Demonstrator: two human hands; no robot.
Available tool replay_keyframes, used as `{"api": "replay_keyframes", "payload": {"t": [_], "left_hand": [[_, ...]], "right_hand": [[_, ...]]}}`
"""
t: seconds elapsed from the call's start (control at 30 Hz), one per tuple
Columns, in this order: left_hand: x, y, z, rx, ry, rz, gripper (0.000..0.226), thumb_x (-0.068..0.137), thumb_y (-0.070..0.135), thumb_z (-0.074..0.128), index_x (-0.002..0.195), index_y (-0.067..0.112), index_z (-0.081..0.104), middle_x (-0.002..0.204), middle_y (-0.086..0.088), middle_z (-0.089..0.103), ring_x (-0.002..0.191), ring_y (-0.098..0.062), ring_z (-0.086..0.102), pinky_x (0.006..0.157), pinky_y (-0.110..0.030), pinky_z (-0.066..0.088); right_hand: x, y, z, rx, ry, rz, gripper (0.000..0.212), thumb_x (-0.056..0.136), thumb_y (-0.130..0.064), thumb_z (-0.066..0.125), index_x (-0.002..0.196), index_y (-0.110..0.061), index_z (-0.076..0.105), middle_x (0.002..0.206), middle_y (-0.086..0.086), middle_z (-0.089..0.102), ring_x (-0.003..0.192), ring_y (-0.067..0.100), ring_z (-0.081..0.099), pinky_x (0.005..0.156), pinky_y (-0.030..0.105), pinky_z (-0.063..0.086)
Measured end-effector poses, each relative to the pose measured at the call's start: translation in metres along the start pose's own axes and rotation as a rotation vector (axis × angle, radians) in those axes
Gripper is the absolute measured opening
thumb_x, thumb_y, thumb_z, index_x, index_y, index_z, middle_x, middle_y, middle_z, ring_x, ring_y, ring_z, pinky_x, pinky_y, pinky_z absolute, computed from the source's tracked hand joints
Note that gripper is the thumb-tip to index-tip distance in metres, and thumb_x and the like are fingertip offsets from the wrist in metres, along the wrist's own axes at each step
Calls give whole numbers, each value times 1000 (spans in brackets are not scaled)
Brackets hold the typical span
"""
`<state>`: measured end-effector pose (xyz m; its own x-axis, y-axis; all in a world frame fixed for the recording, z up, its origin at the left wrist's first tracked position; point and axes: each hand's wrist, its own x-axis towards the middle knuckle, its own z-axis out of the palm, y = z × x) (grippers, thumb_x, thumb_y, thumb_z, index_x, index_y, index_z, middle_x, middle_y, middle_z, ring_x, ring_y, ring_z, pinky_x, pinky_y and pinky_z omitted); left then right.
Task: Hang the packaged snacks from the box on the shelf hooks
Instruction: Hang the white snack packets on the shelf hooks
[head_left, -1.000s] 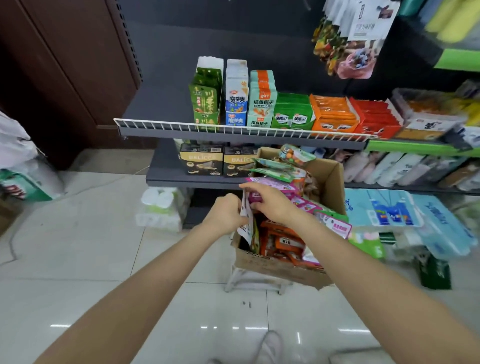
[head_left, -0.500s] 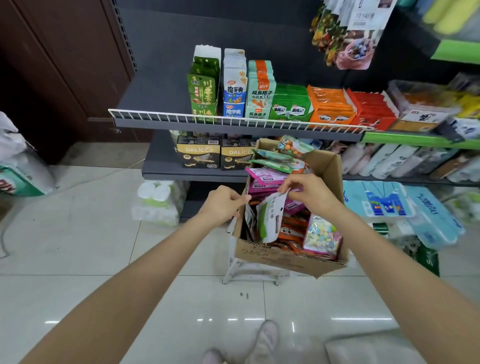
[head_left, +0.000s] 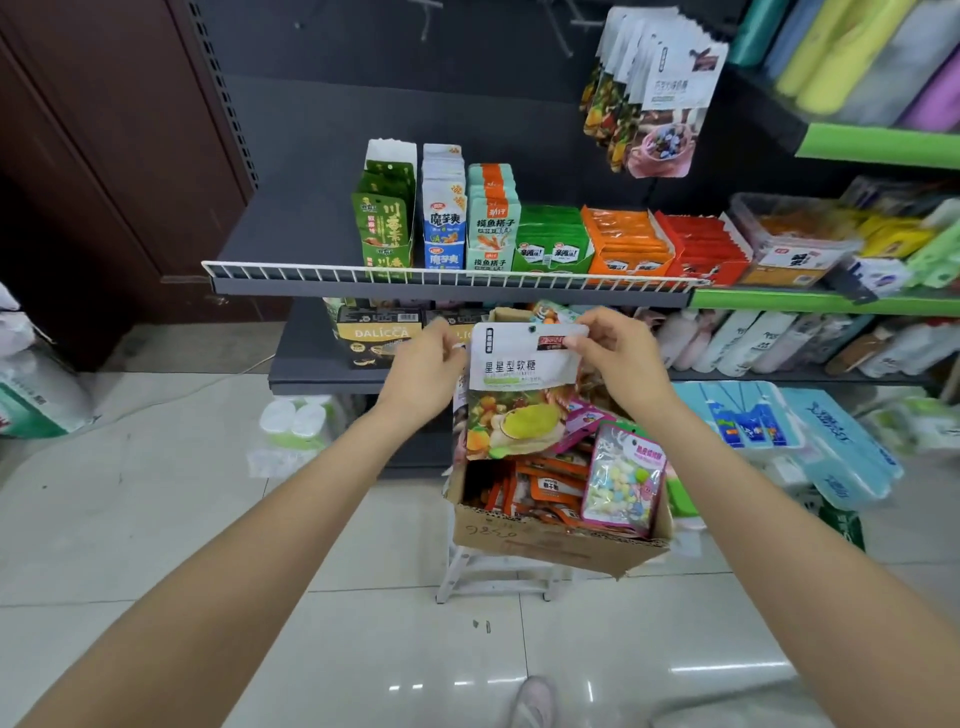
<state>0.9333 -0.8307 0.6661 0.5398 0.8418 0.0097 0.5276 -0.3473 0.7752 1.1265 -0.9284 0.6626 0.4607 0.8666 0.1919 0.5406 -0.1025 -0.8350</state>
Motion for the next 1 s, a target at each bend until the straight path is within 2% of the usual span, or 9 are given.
{"api": "replay_keyframes", "payload": {"t": [0.13, 0.27, 0.37, 0.5, 0.6, 0.67, 0.73, 0.83, 1.0], "left_hand": [[9, 20, -11, -33, 84, 72, 13, 98, 15, 43, 91, 6, 48, 56, 1, 44, 50, -13, 38, 47, -27, 25], [21, 40, -24, -116, 244, 77, 14, 99, 18, 43, 99, 7, 52, 73, -6, 58, 58, -17, 45, 53, -31, 34], [31, 63, -32, -156, 336, 131, 14, 99, 18, 43, 101, 9, 54, 79, -8, 61, 57, -16, 47, 52, -25, 34], [52, 98, -36, -169, 409, 246, 11, 100, 20, 42, 95, 14, 51, 68, 0, 55, 56, -13, 43, 52, -22, 31], [76, 124, -28, -156, 462, 285, 12, 99, 18, 42, 90, 14, 48, 54, 2, 45, 47, -12, 33, 45, -20, 25], [95, 139, -19, -157, 486, 292, 13, 100, 18, 41, 90, 14, 48, 53, 3, 44, 46, -12, 33, 47, -24, 23], [115, 155, -9, -161, 504, 291, 13, 100, 19, 40, 91, 14, 48, 56, 4, 45, 49, -12, 35, 51, -31, 26], [145, 176, 5, -152, 543, 281, 13, 100, 20, 40, 91, 14, 48, 58, 3, 47, 51, -12, 38, 52, -31, 27], [192, 201, 29, -107, 589, 234, 16, 99, 20, 41, 89, 13, 52, 61, -3, 55, 54, -17, 43, 59, -33, 34]], "right_hand": [[6, -14, -11, -38, 50, -22, 26, 91, -13, 59, 72, -29, 52, 62, -9, 49, 57, 9, 43, 60, 29, 36], [16, -20, -34, -54, 164, -9, 22, 91, -17, 57, 74, -30, 52, 76, 10, 62, 74, 30, 57, 69, 43, 45], [27, -27, -54, -35, 236, 6, 14, 93, -19, 54, 80, -24, 53, 87, 21, 66, 84, 40, 60, 74, 54, 49], [47, -38, -78, 0, 338, -59, 14, 93, -13, 54, 82, -22, 54, 84, 7, 68, 82, 25, 63, 71, 42, 49], [70, -34, -98, -25, 397, -113, 5, 92, -13, 54, 91, -17, 56, 80, 7, 66, 78, 27, 62, 64, 34, 43], [89, -28, -113, -19, 409, -135, 17, 93, -11, 53, 107, -18, 59, 87, 5, 68, 77, 18, 62, 62, 26, 41], [112, -19, -129, -59, 413, -172, 27, 93, -8, 52, 116, -18, 64, 97, 2, 68, 86, 7, 61, 70, 13, 41], [156, 1, -153, -74, 411, -186, 23, 94, -9, 52, 109, -13, 70, 111, 2, 69, 105, 10, 58, 86, 16, 41], [227, 42, -184, 19, 378, -183, 22, 93, -9, 54, 102, -16, 72, 106, -2, 69, 104, 12, 61, 90, 26, 47]]}}
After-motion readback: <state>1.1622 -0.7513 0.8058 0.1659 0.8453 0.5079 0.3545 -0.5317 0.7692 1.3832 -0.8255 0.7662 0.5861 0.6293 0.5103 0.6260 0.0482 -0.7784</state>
